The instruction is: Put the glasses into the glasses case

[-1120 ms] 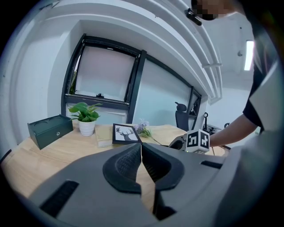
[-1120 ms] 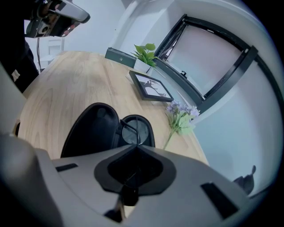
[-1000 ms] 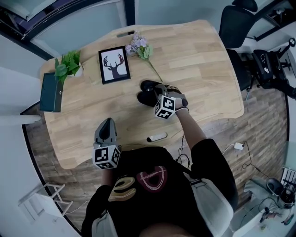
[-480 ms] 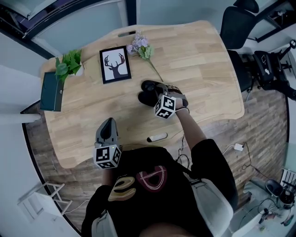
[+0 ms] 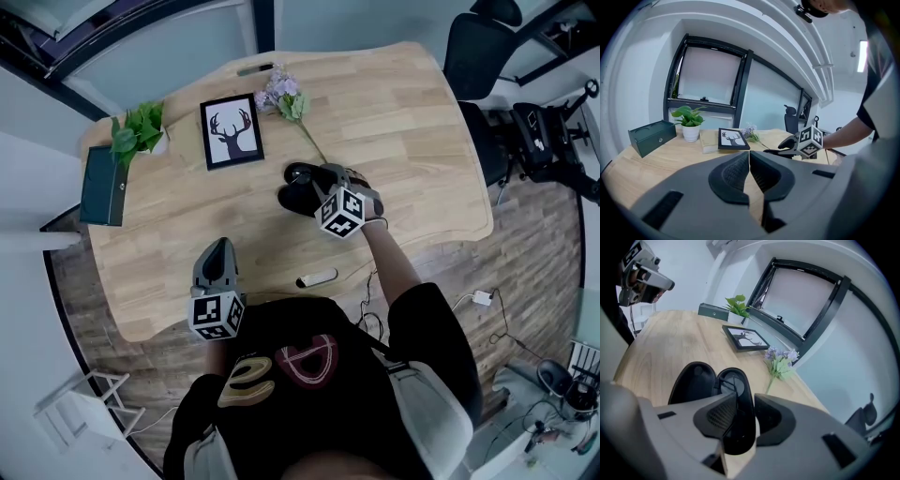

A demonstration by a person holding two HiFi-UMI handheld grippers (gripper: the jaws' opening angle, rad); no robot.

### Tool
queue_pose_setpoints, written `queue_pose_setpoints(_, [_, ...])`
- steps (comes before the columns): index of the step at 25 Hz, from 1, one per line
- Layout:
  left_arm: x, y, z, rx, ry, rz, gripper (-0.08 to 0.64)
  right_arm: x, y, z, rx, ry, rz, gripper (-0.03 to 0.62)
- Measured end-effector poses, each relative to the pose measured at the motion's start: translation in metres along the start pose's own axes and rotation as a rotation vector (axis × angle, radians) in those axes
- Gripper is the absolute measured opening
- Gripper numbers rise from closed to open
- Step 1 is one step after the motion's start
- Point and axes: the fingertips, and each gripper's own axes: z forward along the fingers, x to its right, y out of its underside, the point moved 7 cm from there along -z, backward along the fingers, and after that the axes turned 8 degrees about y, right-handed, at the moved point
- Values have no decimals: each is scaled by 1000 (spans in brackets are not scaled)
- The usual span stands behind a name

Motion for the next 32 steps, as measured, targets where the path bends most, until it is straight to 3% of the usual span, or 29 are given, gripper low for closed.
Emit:
queue_pose_setpoints(10, [3,-3,0,23,28,7,18,3,-10,-34,35,-26,179,202])
queue_pose_setpoints(25, [8,-18,-13,96,97,46,18,-11,-41,-111,137,102,275,202])
queue_pose_setpoints(32, [9,-27,-21,131,126,58,18,-13,-60,-147,216,155,402,202])
